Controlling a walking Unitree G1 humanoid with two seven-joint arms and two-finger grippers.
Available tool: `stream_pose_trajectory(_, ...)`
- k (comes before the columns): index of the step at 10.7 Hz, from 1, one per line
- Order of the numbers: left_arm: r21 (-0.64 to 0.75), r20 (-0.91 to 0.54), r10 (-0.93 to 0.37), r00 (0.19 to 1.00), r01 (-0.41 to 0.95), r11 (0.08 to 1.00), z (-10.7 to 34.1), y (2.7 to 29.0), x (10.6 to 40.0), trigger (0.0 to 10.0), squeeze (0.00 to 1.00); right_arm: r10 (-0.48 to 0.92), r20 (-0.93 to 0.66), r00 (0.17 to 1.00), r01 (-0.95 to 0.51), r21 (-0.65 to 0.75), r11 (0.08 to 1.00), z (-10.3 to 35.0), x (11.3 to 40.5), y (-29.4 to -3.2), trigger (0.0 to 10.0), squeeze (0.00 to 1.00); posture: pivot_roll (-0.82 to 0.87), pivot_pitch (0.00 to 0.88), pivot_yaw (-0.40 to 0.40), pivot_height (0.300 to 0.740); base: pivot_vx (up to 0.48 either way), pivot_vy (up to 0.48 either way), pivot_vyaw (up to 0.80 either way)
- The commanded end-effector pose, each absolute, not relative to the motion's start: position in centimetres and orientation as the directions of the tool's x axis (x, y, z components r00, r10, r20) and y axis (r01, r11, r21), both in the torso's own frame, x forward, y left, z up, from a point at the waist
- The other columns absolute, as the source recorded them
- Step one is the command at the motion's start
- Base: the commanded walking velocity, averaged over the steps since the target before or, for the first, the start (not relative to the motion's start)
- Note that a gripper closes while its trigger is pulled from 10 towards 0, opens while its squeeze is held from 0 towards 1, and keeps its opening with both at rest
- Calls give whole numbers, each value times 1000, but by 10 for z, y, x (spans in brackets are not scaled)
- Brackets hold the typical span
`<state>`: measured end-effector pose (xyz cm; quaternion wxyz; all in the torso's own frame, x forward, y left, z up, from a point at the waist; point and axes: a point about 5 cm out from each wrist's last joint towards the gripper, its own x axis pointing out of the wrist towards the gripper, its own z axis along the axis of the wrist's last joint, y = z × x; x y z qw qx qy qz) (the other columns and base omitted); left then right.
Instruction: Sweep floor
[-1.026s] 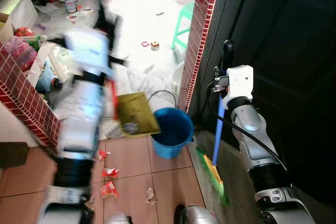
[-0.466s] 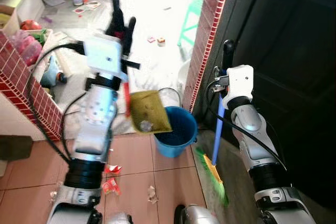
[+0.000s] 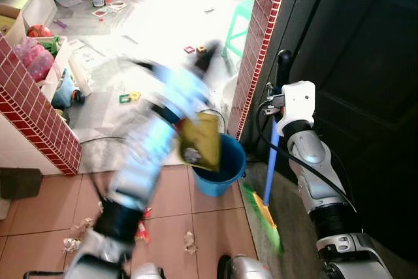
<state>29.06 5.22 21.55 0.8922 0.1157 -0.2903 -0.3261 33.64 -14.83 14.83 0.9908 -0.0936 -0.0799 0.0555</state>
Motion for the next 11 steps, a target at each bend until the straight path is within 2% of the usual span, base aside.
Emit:
stream_pose_trajectory(1, 391, 373, -727, 576, 613, 686, 206, 42, 284, 10000, 0, 128, 196, 972, -87, -207, 974, 160, 338, -149, 10000, 0, -87, 59, -19, 740, 0, 0, 0)
stream_pose_trajectory(2, 423, 240, -849, 470, 737, 527, 192, 30, 274, 10000, 0, 132, 197, 971, -91, -208, 974, 160, 339, -148, 10000, 0, -87, 57, -21, 740, 0, 0, 0)
stream_pose_trajectory(3, 447, 138, -905, 402, 790, 420, 185, 25, 269, 10000, 0, 135, 199, 971, -92, -208, 974, 161, 340, -147, 10000, 0, -87, 57, -21, 740, 0, 0, 0)
stream_pose_trajectory(5, 490, 47, -937, 345, 810, 323, 185, 27, 271, 10000, 0, 138, 198, 970, -95, -213, 972, 161, 341, -148, 10000, 0, -93, 50, -25, 740, 0, 0, 0)
stream_pose_trajectory(7, 516, 83, -912, 401, 766, 384, 193, 34, 279, 10000, 0, 137, 200, 970, -93, -213, 972, 161, 341, -148, 10000, 0, -93, 48, -22, 740, 0, 0, 0)
stream_pose_trajectory(8, 532, 139, -863, 486, 698, 479, 211, 51, 293, 10000, 0, 136, 204, 970, -92, -212, 973, 161, 340, -147, 10000, 0, -93, 48, -22, 740, 0, 0, 0)
stream_pose_trajectory(9, 549, 175, -832, 526, 650, 526, 228, 66, 300, 10000, 0, 136, 205, 969, -91, -213, 973, 161, 340, -147, 10000, 0, -98, 51, -24, 740, 0, 0, 0)
stream_pose_trajectory(11, 458, 370, -683, 630, 516, 724, 276, 106, 316, 10000, 0, 140, 200, 970, -96, -213, 972, 159, 340, -148, 10000, 0, -87, 50, -29, 740, 0, 0, 0)
